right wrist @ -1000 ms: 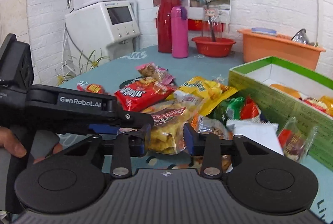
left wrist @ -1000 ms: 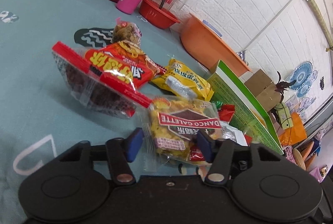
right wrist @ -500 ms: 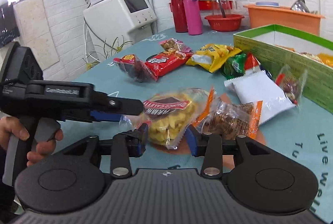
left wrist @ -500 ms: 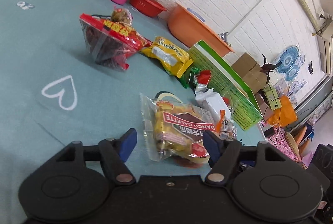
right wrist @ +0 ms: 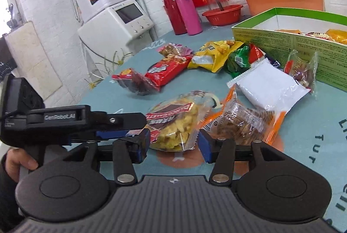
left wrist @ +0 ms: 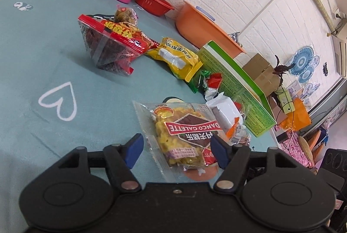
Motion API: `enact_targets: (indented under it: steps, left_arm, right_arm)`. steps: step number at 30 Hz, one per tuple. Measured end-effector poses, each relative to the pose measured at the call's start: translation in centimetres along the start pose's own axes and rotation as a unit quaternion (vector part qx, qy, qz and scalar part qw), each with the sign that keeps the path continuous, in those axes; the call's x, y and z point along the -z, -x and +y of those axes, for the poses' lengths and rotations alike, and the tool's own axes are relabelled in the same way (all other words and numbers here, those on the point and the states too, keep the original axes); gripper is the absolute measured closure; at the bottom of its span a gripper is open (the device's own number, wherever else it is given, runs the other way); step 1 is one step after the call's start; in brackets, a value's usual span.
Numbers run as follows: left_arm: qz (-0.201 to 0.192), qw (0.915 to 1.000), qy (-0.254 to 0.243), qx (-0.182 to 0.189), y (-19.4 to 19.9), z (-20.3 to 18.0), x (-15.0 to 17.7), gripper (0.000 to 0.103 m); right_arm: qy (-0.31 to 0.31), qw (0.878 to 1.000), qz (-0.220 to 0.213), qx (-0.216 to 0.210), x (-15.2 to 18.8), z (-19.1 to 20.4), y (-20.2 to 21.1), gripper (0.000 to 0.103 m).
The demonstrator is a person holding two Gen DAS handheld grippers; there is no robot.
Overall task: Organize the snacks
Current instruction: 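Lower both grippers onto the clear DANCO GALETTE bag and close them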
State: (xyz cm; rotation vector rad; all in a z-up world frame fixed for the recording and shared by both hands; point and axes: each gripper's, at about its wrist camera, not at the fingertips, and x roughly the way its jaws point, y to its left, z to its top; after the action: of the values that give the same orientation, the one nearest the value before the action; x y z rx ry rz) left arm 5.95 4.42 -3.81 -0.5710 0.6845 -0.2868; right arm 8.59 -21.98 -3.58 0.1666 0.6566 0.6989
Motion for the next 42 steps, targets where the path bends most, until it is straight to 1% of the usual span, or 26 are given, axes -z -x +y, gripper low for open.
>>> enact_targets:
  steps: [1, 4, 6, 11, 12, 14, 15, 16, 17, 18, 20, 22, 23, 25, 27, 29, 30, 31, 34, 35, 37, 39, 40, 41, 42]
  left_arm:
    - [0.002, 1.0000, 0.000, -0.001, -0.1, 0.1, -0.1, 0.005]
    - [0.009, 1.0000, -0.003, -0.002, -0.4, 0.2, -0.3, 0.010]
    - [0.010, 0.9999, -0.005, -0.003, -0.5, 0.1, -0.4, 0.010]
    - [0.007, 1.0000, 0.003, 0.000, -0.7, 0.3, -0.6, 0.010]
    - [0.007, 1.0000, 0.004, 0.000, -0.7, 0.3, -0.6, 0.010]
    - [0.007, 1.0000, 0.004, 0.001, -0.7, 0.4, -0.6, 0.010]
    - [0.007, 1.0000, 0.005, 0.001, -0.7, 0.4, -0.6, 0.010]
    - [0.008, 1.0000, 0.005, 0.000, -0.7, 0.3, -0.7, 0.010]
    - [0.007, 1.0000, 0.005, 0.000, -0.8, 0.3, -0.8, 0.010]
    - [0.006, 1.0000, 0.004, 0.000, -0.8, 0.3, -0.8, 0.010]
    - [0.005, 1.0000, 0.003, -0.001, -0.9, 0.2, -0.8, 0.010]
    - [0.005, 1.0000, 0.001, -0.002, -1.0, 0.1, -0.8, 0.010]
    - [0.005, 1.0000, -0.001, -0.003, -1.0, 0.1, -0.9, 0.011]
    - [0.006, 1.0000, -0.003, -0.006, -1.1, 0.2, -0.9, 0.019]
    - [0.005, 1.0000, -0.001, -0.007, -1.2, 0.2, -1.0, 0.022]
    - [0.006, 0.9999, 0.000, -0.011, -1.3, 0.1, -1.1, 0.022]
    - [0.007, 0.9999, -0.002, -0.012, -1.3, 0.0, -1.1, 0.022]
    - [0.007, 0.9999, -0.005, -0.012, -1.4, 0.0, -1.0, 0.022]
    - [0.007, 0.9999, -0.006, -0.014, -1.2, -0.2, -0.9, 0.022]
    - [0.006, 0.9999, -0.003, -0.013, -1.1, -0.1, -0.7, 0.022]
    - [0.005, 0.9999, 0.000, -0.014, -0.8, 0.1, -0.6, 0.023]
    - [0.003, 0.9999, 0.003, -0.016, -0.5, 0.3, -0.5, 0.024]
    - [0.002, 0.9998, 0.004, -0.018, -0.4, 0.3, -0.4, 0.025]
    - [0.002, 0.9998, 0.004, -0.018, -0.2, 0.4, -0.4, 0.027]
    - [0.003, 0.9999, 0.005, -0.016, -0.2, 0.5, -0.3, 0.033]
  right_arm:
    - [-0.005, 1.000, 0.001, 0.003, 0.0, -0.2, -0.2, 0.021]
    - [-0.023, 1.000, 0.001, -0.006, -0.1, -0.8, -0.5, 0.021]
    - [-0.027, 1.000, -0.005, -0.007, -0.3, -1.1, -0.5, 0.021]
    - [-0.031, 0.999, -0.016, 0.006, -1.3, -1.9, -1.0, 0.021]
    - [-0.034, 0.999, -0.023, 0.004, -1.5, -2.1, -0.9, 0.020]
    - [-0.045, 0.999, -0.031, -0.003, -1.9, -2.8, -0.8, 0.013]
    - [-0.044, 0.998, -0.036, -0.004, -2.0, -2.8, -0.8, 0.005]
    - [-0.036, 0.999, -0.037, -0.005, -2.1, -2.7, -0.8, 0.000]
    - [-0.025, 0.999, -0.035, -0.002, -2.3, -2.5, -0.9, 0.000]
    - [-0.015, 0.999, -0.034, 0.002, -2.3, -2.2, -1.1, 0.001]
    - [-0.001, 1.000, -0.025, 0.002, -2.2, -1.8, -1.6, 0.006]
    - [0.009, 1.000, -0.006, 0.002, -2.0, -1.6, -2.3, 0.016]
    - [0.015, 1.000, -0.003, 0.008, -1.8, -1.5, -2.5, 0.018]
    - [0.031, 0.999, -0.008, 0.020, -1.7, -1.3, -3.0, 0.028]
    - [0.035, 0.999, -0.011, 0.023, -1.6, -1.2, -3.2, 0.029]
    - [0.040, 0.999, -0.010, 0.026, -1.8, -1.0, -3.3, 0.026]
    - [0.046, 0.999, -0.008, 0.028, -1.9, -1.0, -3.4, 0.024]
    - [0.055, 0.998, -0.005, 0.029, -2.1, -0.8, -3.6, 0.019]
    - [0.075, 0.997, -0.003, 0.035, -2.7, -0.5, -4.5, 0.013]
    - [0.075, 0.997, 0.000, 0.035, -2.9, -0.4, -4.8, 0.011]
    - [0.074, 0.997, 0.009, 0.032, -3.3, -0.5, -5.3, 0.003]
    - [0.063, 0.997, 0.020, 0.027, -3.6, -0.8, -5.5, 0.000]
    - [0.047, 0.998, 0.032, 0.010, -3.6, -1.1, -5.4, 0.000]
    - [0.026, 0.998, 0.048, -0.018, -3.3, -1.5, -5.4, 0.000]
    - [0.004, 0.998, 0.052, -0.040, -3.0, -1.9, -5.1, 0.000]
